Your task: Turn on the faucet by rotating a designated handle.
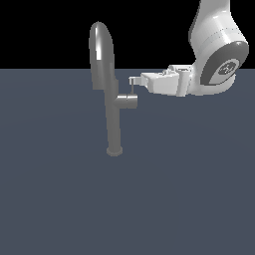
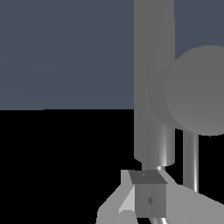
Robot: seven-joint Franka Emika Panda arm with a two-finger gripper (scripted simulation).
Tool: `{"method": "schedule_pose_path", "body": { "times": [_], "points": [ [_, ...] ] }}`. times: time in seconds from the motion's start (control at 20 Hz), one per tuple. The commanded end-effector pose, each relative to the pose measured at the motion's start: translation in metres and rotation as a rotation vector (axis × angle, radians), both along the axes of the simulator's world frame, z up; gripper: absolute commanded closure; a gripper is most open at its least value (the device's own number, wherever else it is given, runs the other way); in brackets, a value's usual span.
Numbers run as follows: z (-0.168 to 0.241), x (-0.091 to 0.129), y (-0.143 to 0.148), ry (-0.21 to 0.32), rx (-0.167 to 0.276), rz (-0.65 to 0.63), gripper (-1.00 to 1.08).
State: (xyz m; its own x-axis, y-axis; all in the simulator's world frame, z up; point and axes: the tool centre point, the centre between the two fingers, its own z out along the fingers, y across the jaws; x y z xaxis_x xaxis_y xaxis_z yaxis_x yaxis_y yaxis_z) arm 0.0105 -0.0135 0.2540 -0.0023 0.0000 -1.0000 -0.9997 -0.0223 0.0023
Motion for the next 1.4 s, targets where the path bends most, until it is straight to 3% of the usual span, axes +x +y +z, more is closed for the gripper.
{"method": "schedule_pose_path", "body": {
  "times": [0.0, 0.2, 0.75, 0.85, 1.35],
  "points": [
    [0.003, -0.007, 0.0, 0.0, 0.0, 0.0, 1.08],
    [0.003, -0.01, 0.0, 0.0, -0.001, -0.002, 1.08],
    [0.005, -0.047, -0.001, 0.0, 0.0, 0.0, 1.08],
    [0.007, -0.039, -0.001, -0.011, -0.005, -0.006, 1.08],
    [-0.012, -0.074, -0.002, -0.001, 0.0, 0.0, 1.08]
  ]
}}
